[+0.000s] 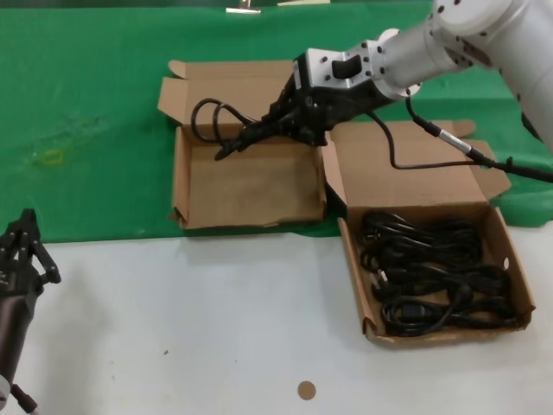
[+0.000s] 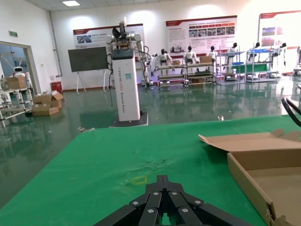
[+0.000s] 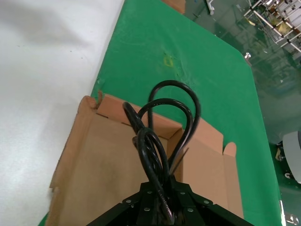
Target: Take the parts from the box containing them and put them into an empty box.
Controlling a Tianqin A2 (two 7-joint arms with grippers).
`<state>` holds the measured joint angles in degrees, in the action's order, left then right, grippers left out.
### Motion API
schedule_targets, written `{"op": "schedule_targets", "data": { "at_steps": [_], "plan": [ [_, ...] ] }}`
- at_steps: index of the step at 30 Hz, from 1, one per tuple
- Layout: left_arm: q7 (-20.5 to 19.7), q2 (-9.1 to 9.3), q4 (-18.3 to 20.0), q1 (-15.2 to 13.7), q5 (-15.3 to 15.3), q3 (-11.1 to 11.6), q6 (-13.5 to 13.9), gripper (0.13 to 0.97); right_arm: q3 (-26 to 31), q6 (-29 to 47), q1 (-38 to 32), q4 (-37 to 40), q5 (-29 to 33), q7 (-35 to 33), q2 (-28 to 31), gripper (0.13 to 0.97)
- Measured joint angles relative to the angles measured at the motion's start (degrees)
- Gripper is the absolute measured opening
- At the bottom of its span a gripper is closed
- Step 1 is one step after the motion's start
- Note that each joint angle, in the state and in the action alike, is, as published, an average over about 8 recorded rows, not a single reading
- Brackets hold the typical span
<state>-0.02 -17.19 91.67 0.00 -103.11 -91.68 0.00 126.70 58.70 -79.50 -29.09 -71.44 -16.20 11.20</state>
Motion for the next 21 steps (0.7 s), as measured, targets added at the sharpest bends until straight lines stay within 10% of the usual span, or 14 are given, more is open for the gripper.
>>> {"op": "schedule_targets", "data": {
  "at_steps": [21],
  "plan": [
    [0.0, 0.0, 0.0, 0.0, 0.0, 0.0, 0.0, 0.144, -0.96, -1.72, -0.9, 2.54, -0.97, -2.49, -0.89, 0.348]
  ]
}}
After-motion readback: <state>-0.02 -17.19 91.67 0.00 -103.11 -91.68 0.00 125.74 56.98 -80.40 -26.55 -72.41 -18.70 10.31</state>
